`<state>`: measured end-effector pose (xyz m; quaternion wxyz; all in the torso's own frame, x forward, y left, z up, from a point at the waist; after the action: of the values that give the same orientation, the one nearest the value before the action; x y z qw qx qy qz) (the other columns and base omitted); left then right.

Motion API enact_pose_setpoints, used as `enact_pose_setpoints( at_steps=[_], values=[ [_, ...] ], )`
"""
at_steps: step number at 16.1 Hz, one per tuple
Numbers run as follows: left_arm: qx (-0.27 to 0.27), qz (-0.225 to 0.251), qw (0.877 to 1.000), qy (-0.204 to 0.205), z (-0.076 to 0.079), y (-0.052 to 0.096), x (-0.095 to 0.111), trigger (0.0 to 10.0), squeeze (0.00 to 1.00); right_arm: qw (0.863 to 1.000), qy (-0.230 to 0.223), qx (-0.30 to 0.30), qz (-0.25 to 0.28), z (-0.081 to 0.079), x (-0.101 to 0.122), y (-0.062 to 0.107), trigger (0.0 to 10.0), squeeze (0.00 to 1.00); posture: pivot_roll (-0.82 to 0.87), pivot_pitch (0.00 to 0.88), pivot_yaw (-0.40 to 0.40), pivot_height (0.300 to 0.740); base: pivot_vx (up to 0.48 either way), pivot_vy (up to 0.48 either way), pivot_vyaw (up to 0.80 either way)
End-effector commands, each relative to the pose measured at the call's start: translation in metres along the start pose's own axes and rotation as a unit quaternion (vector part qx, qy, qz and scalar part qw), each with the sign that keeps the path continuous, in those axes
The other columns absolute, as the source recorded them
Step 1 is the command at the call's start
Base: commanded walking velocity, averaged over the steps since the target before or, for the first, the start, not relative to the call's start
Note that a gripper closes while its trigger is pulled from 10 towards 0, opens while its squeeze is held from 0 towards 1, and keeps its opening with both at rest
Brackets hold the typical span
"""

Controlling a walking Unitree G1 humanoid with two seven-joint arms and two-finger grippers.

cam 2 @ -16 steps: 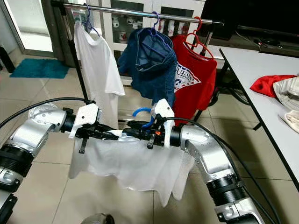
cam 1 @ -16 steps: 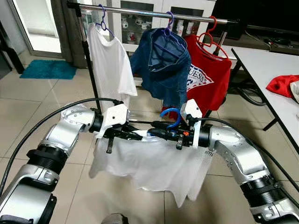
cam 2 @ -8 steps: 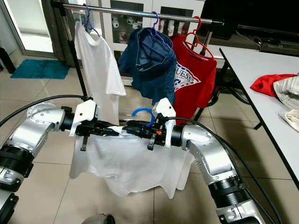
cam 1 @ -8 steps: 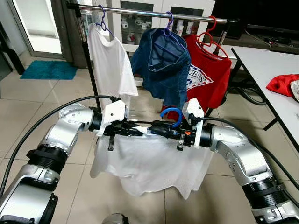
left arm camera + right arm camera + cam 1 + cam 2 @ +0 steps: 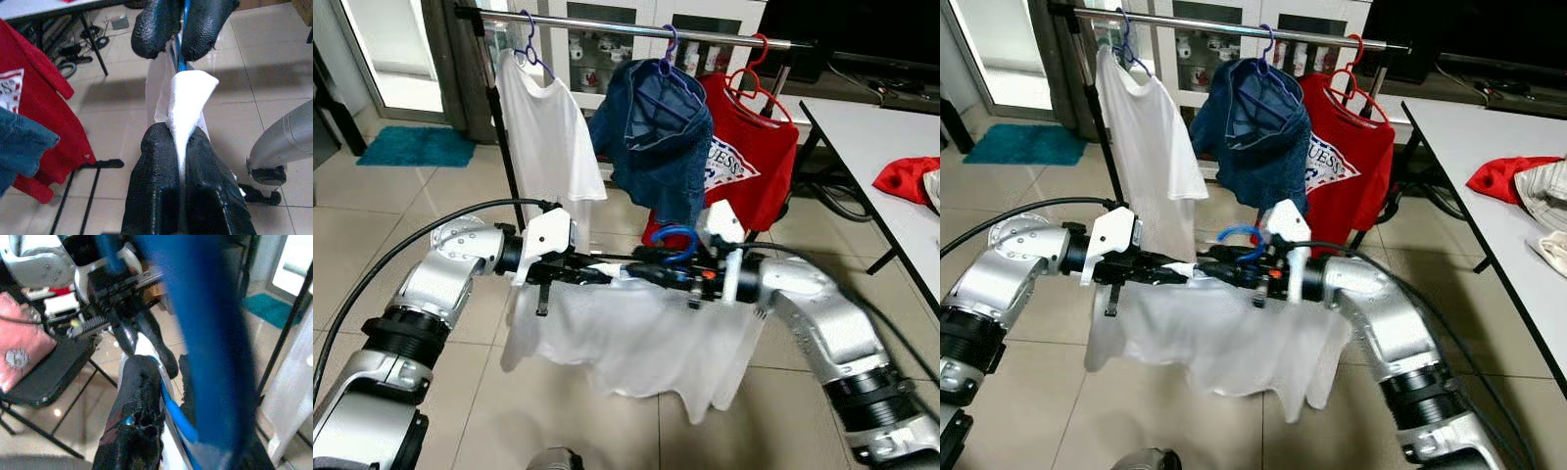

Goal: Hang hanger

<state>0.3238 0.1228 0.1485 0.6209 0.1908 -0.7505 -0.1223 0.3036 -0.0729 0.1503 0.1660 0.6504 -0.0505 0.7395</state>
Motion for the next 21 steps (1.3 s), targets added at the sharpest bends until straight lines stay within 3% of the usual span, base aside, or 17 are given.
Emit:
enact_pose_setpoints(
  at_steps=[1, 7, 8, 10, 13, 17, 18, 19, 20, 21],
  values=[
    [0.027, 0.031, 0.999, -0.019, -0.008, 0.016, 0.017, 0.0, 0.00, 0.998, -0.010, -0.006, -0.054, 0.006, -0.022, 0.019, 10.0, 0.00, -0.04, 0.000, -0.046, 0.740, 0.000, 0.000, 0.00],
    [0.015, 0.024, 1.000, -0.013, -0.005, 0.017, 0.017, 0.0, 0.00, 0.997, -0.008, -0.003, -0.071, 0.015, -0.026, 0.036, 10.0, 0.00, -0.05, 0.000, -0.035, 0.740, 0.000, 0.000, 0.00],
    [0.013, 0.025, 1.000, -0.012, -0.005, 0.016, 0.017, 0.0, 0.00, 0.998, -0.010, -0.003, -0.067, 0.016, -0.024, 0.036, 7.7, 0.00, -0.05, 0.000, -0.032, 0.740, 0.000, 0.000, 0.00],
    [0.010, 0.027, 1.000, -0.011, -0.005, 0.013, 0.017, 0.0, 0.00, 0.998, -0.016, 0.000, -0.055, 0.015, -0.021, 0.035, 0.0, 0.00, -0.06, 0.000, -0.032, 0.740, 0.000, 0.000, 0.00],
    [0.014, 0.030, 0.999, -0.008, -0.006, 0.009, 0.017, 0.0, 0.00, 0.999, -0.023, 0.010, -0.048, 0.012, -0.020, 0.035, 0.0, 0.00, -0.05, 0.000, -0.036, 0.740, 0.000, 0.000, 0.00],
    [0.046, 0.029, 0.998, -0.010, -0.016, 0.018, 0.017, 0.0, 0.00, 0.998, -0.026, 0.024, -0.044, 0.008, -0.019, 0.032, 0.0, 0.00, -0.06, 0.000, -0.033, 0.740, 0.000, 0.000, 0.00],
    [0.081, 0.030, 0.996, -0.017, -0.024, 0.020, 0.018, 6.3, 0.00, 0.999, -0.027, 0.022, -0.041, 0.008, -0.018, 0.033, 0.0, 0.00, -0.06, 0.000, -0.033, 0.740, 0.000, 0.000, 0.00],
    [0.080, 0.038, 0.996, -0.003, -0.025, 0.020, 0.018, 10.0, 0.00, 0.999, -0.028, 0.021, -0.040, 0.008, -0.018, 0.035, 0.0, 0.00, -0.06, 0.000, -0.033, 0.740, 0.000, 0.000, 0.00],
    [0.079, 0.042, 0.996, 0.001, -0.025, 0.020, 0.019, 10.0, 0.00, 0.999, -0.029, 0.021, -0.041, 0.007, -0.019, 0.036, 0.0, 0.00, -0.06, 0.000, -0.038, 0.740, 0.000, 0.000, 0.00],
    [0.076, 0.044, 0.996, 0.004, -0.024, 0.019, 0.019, 10.0, 0.75, 0.998, -0.030, 0.021, -0.042, 0.006, -0.020, 0.037, 0.0, 0.00, -0.06, 0.000, -0.038, 0.740, 0.000, 0.000, 0.00]
  ],
)
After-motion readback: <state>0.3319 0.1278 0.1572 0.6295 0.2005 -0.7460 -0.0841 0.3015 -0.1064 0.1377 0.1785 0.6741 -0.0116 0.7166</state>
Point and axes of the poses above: a point about 5 cm out from each wrist's last joint towards the gripper, its own y axis pointing back from the gripper into the wrist, its own x axis along the axis of the wrist's last joint, z = x × y, the point moved 4 cm from there along -y, pointing out of the wrist towards the gripper, and after that the axes turned 4 degrees about y, right-handed, at the moved point
